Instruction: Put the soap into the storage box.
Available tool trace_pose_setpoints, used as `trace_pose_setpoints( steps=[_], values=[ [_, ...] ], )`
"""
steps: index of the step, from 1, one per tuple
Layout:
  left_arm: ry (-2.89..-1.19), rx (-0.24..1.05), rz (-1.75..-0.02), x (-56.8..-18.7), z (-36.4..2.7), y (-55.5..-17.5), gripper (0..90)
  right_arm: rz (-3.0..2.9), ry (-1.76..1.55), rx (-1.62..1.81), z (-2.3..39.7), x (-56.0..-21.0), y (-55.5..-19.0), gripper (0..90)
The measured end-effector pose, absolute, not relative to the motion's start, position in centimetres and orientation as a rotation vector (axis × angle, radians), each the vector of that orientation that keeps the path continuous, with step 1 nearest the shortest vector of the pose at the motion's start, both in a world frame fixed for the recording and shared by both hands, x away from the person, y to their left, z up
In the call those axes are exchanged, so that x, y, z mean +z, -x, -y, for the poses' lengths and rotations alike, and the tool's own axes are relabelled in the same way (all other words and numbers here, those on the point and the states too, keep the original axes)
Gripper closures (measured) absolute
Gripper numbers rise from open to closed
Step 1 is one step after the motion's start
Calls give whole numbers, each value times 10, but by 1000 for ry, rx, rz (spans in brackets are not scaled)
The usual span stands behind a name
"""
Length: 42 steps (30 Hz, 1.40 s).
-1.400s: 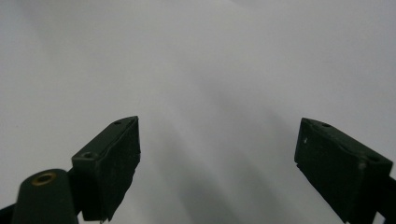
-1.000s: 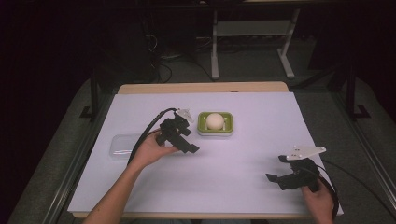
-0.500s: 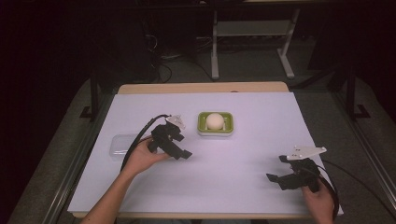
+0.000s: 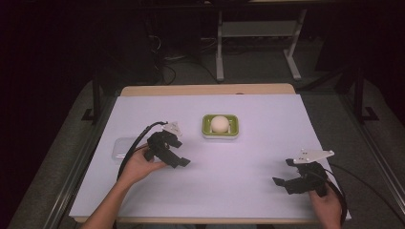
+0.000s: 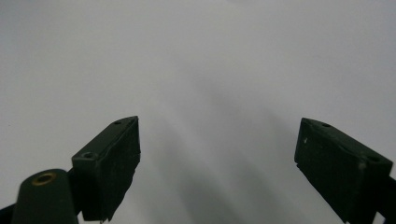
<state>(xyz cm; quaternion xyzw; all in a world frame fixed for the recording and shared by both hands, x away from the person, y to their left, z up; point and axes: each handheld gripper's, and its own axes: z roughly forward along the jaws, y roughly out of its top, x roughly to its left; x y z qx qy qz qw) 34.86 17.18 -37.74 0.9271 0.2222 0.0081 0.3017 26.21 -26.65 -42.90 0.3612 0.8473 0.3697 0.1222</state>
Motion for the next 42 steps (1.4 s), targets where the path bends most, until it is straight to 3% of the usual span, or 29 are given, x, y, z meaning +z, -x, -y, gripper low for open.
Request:
trace_pose_setpoints(
  steps=[42],
  values=[
    [-2418,68,-666,-401,-226,-308,188,-2476,-1060,1056,264,-429,-261,136]
  ],
)
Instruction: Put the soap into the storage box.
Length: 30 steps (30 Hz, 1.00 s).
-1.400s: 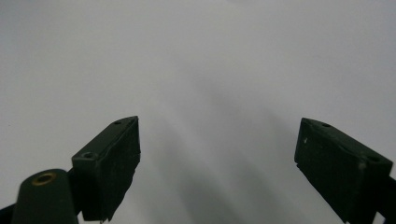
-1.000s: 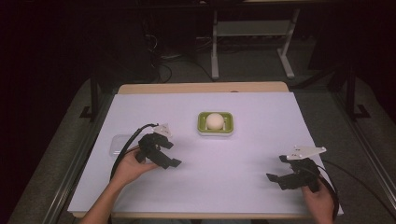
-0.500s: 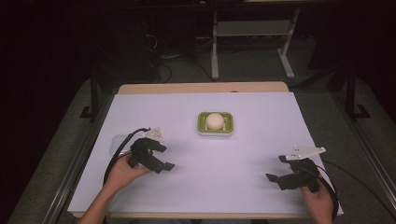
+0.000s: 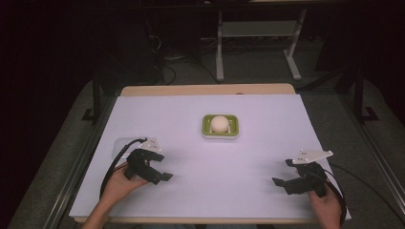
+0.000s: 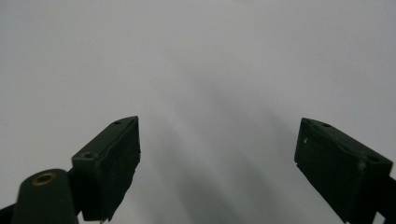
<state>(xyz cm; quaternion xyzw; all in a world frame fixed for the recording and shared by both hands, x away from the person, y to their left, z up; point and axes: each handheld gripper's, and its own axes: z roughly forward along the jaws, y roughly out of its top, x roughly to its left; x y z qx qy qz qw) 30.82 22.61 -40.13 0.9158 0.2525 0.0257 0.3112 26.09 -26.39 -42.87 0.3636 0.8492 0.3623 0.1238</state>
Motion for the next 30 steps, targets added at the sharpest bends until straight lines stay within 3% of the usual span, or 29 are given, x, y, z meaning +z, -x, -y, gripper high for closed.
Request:
trace_pose_setpoints(
  steps=[30],
  values=[
    [-2399,77,-740,-429,-248,-282,182,-2477,-1032,1072,261,-428,-256,136]
  ],
)
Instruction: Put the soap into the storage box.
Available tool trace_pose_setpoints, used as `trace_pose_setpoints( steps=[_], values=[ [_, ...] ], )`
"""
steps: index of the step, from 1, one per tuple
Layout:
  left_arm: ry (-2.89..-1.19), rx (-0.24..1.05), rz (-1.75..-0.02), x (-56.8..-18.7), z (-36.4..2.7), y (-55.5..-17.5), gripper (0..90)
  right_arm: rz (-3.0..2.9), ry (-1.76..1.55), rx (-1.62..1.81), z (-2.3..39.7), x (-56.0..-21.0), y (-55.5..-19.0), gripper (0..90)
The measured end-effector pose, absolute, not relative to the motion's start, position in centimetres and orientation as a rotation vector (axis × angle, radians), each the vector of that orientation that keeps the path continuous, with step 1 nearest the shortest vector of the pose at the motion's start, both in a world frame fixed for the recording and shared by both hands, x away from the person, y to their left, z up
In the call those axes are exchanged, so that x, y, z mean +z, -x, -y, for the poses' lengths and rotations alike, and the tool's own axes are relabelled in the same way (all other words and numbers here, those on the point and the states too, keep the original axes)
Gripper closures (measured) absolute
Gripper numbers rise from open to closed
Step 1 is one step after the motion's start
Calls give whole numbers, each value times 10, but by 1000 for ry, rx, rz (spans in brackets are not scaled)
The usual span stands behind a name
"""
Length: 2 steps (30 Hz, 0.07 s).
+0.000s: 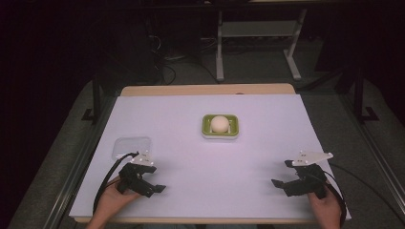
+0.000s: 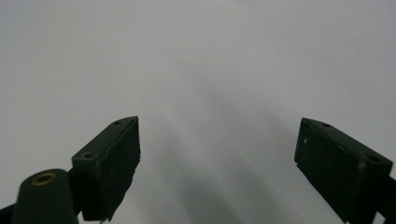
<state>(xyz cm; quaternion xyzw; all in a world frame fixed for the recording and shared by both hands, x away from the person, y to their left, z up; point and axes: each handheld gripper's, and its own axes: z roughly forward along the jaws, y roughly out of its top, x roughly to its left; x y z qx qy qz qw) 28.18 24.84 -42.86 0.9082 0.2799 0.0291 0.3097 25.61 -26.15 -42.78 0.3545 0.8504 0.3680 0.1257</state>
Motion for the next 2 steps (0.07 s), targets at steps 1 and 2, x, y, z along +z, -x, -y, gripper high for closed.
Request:
trace_pose_setpoints(
  steps=[1,2],
  values=[
    [-2398,78,-732,-428,-248,-282,182,-2477,-1033,1073,262,-428,-256,136],
    [-2400,83,-730,-427,-248,-282,182,-2478,-1032,1075,262,-428,-256,136]
  ],
)
